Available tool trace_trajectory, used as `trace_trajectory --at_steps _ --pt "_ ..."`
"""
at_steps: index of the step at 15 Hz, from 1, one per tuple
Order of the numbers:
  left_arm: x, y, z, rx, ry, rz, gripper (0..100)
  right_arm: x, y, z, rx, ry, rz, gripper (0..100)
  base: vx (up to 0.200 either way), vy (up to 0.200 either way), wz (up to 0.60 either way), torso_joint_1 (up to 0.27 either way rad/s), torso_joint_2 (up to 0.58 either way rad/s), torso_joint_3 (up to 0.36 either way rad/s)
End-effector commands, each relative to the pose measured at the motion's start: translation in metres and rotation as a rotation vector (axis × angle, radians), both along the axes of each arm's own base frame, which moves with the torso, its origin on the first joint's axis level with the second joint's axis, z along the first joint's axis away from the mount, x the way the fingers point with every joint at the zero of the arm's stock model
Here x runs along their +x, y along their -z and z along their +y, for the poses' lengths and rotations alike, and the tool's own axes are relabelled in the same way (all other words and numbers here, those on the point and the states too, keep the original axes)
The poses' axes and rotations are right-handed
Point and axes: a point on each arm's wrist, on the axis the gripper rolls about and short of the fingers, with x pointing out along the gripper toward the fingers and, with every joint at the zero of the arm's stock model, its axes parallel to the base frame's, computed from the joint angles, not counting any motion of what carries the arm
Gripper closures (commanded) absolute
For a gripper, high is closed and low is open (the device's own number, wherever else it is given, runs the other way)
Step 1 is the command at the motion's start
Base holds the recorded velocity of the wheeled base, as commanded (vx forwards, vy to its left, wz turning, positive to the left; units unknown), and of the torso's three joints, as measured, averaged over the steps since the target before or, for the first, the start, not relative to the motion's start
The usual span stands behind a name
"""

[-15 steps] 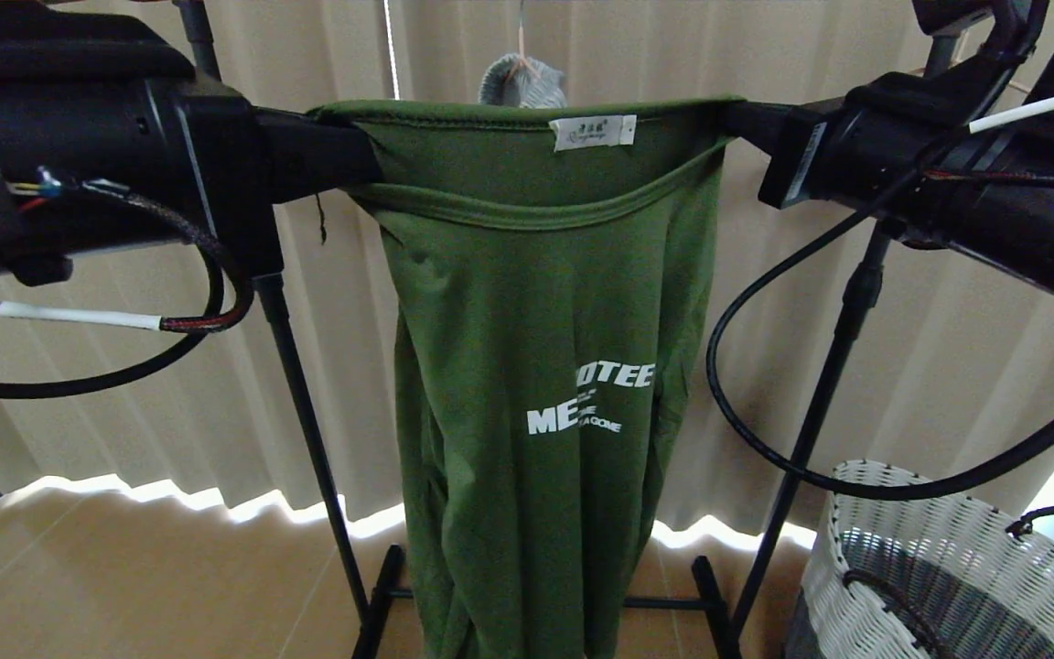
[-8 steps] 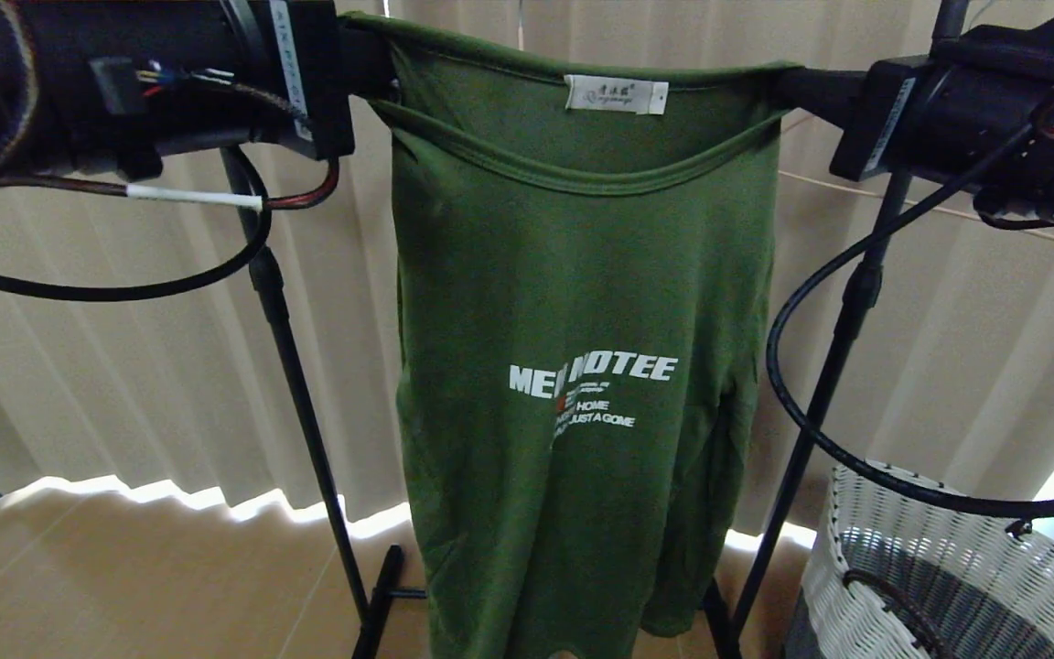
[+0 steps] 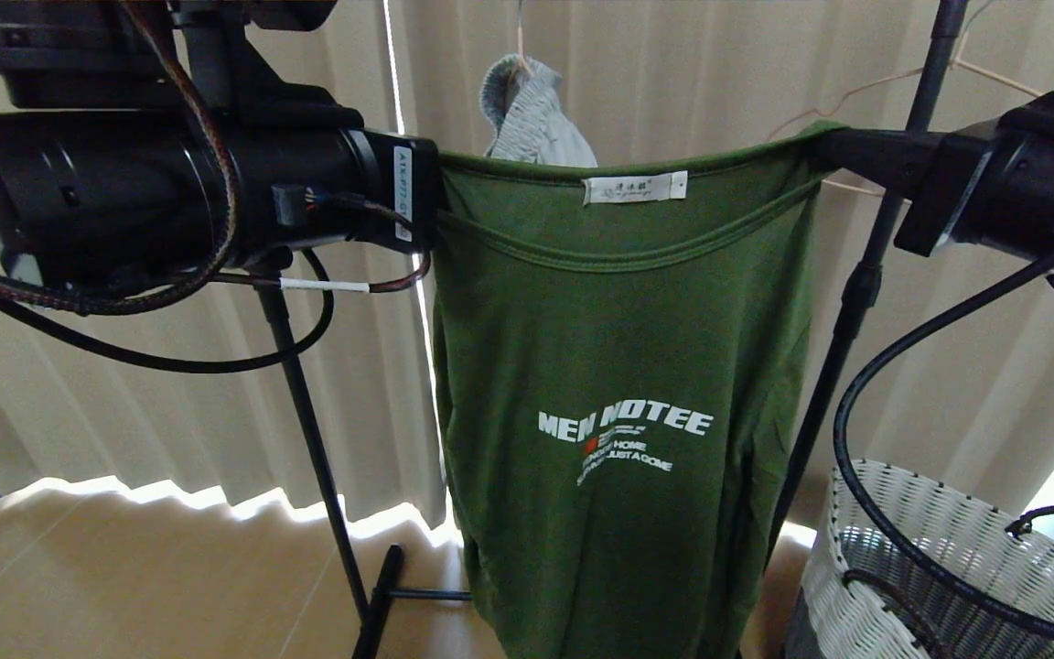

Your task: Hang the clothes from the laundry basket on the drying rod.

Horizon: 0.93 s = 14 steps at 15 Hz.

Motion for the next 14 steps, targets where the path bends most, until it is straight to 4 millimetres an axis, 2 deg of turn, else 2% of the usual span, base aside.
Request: trace_trajectory --at_steps 1,3,6,9,14 --pt "0.0 0.001 0.0 0.001 0.002 0.003 100 -0.002 0.0 -0.001 0.001 -0.001 -0.005 100 0.0 0.0 0.0 0.0 0.0 0.0" --pt "-0.001 0.01 0.0 0.028 0.001 0.028 100 -0.002 0.005 -0.001 -0.007 -0.001 0.01 100 0.0 0.0 0.0 0.0 0.0 0.0" --pt "-0.003 0.006 0.003 0.021 -0.002 0.016 100 -0.003 -0.001 -0.002 0.0 -0.001 -0.007 100 0.0 0.0 0.0 0.0 0.0 0.0" --pt "-0.003 0.012 0.003 0.033 -0.003 0.032 100 -0.003 0.004 -0.002 -0.007 0.001 0.004 100 0.0 0.0 0.0 0.0 0.0 0.0" --pt "-0.002 0.01 0.003 0.03 -0.003 0.025 100 -0.004 0.001 -0.002 -0.004 -0.005 -0.003 100 0.0 0.0 0.0 0.0 0.0 0.0"
